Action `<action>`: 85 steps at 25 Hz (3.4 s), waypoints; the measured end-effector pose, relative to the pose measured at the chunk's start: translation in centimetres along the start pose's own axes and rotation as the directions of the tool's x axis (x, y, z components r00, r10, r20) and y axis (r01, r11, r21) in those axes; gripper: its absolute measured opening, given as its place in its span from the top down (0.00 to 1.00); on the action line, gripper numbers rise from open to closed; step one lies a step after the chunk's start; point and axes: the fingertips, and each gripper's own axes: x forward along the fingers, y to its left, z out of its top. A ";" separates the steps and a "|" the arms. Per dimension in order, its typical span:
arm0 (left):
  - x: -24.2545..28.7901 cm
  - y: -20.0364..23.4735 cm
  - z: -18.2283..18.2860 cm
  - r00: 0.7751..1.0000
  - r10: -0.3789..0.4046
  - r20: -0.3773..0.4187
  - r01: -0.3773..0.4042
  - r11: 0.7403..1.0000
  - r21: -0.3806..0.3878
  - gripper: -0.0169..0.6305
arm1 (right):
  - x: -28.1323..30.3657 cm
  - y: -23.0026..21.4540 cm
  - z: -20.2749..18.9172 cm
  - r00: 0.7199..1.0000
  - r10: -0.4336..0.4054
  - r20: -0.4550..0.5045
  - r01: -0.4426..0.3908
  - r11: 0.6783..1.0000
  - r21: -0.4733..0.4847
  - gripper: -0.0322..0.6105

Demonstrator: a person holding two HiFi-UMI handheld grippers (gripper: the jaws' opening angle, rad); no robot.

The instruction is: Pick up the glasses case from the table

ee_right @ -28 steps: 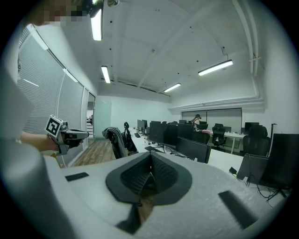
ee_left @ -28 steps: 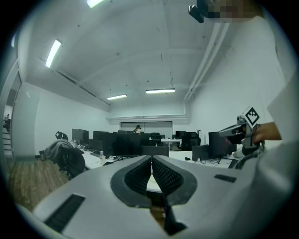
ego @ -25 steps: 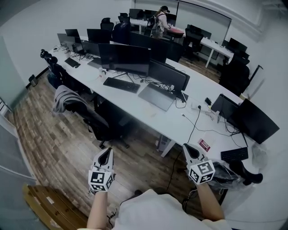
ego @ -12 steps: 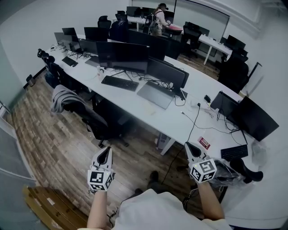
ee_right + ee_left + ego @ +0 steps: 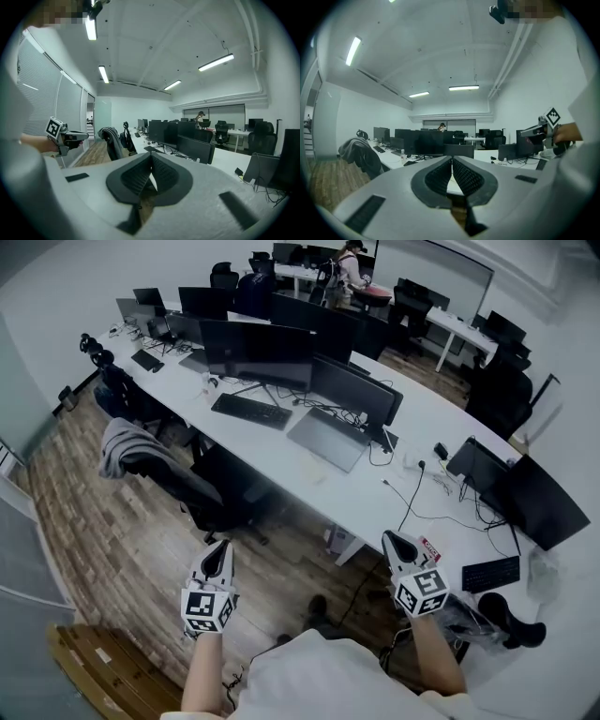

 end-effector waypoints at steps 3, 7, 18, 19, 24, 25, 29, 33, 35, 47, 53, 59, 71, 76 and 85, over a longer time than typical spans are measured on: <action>2.5 0.0 0.1 1.000 0.015 -0.004 -0.015 1.000 -0.021 0.96 | 2.3 -1.9 0.3 1.000 0.017 -0.003 -0.017 1.000 0.003 0.95; 5.9 -0.4 0.9 1.000 0.030 -0.002 -0.030 0.999 -0.020 0.95 | 5.2 -4.9 0.9 0.999 0.038 -0.006 -0.038 0.999 -0.001 0.95; 13.5 -2.0 1.6 0.998 0.060 -0.020 -0.061 0.997 -0.052 0.95 | 10.9 -11.9 0.3 0.996 0.082 -0.030 -0.081 0.997 0.018 0.95; 14.2 -2.3 1.7 0.998 0.060 -0.018 -0.061 0.997 -0.050 0.95 | 11.2 -12.4 0.2 0.996 0.086 -0.030 -0.086 0.996 0.021 0.95; 16.7 -3.5 2.0 0.998 0.058 -0.024 -0.058 0.998 -0.040 0.96 | 12.7 -14.4 -0.2 0.994 0.105 -0.039 -0.104 0.994 0.030 0.95; 17.0 -3.6 2.0 0.998 0.058 -0.026 -0.059 0.998 -0.037 0.95 | 12.9 -14.8 -0.2 0.994 0.106 -0.041 -0.104 0.994 0.033 0.95; 17.8 -3.6 1.9 0.997 0.064 -0.041 -0.065 0.998 -0.026 0.95 | 13.9 -15.7 -0.6 0.993 0.110 -0.053 -0.107 0.993 0.052 0.95; 18.6 -3.0 1.6 0.996 0.073 -0.048 -0.075 0.997 -0.027 0.96 | 15.1 -16.1 -1.2 0.991 0.117 -0.063 -0.113 0.991 0.067 0.95; 19.2 -2.5 1.5 0.996 0.073 -0.050 -0.074 0.997 -0.027 0.96 | 15.9 -16.1 -1.4 0.990 0.119 -0.069 -0.114 0.991 0.070 0.95; 25.8 3.6 1.8 0.999 0.011 -0.043 -0.012 0.999 -0.031 0.95 | 23.0 -15.8 0.2 0.993 0.068 -0.096 -0.062 0.996 0.070 0.95; 29.8 7.9 0.1 0.996 -0.039 -0.082 0.035 0.998 -0.045 0.95 | 28.1 -15.3 -0.3 0.989 0.038 -0.142 -0.028 0.997 0.072 0.95; 33.4 11.7 -1.3 0.988 -0.098 -0.118 0.092 0.994 -0.053 0.95 | 32.9 -14.3 -0.1 0.984 0.014 -0.177 -0.003 0.998 0.062 0.95; 38.1 16.4 -3.9 0.962 -0.217 -0.163 0.209 0.976 -0.065 0.95 | 39.0 -11.4 -1.2 0.974 -0.022 -0.224 0.039 0.997 0.072 0.95; 38.8 17.2 -4.4 0.960 -0.230 -0.161 0.218 0.972 -0.088 0.96 | 40.1 -11.0 -1.1 0.973 -0.022 -0.231 0.037 0.997 0.061 0.95; 40.1 16.9 -4.3 0.962 -0.216 -0.166 0.202 0.974 -0.098 0.96 | 42.0 -12.3 -0.9 0.971 0.004 -0.241 0.006 0.999 0.040 0.95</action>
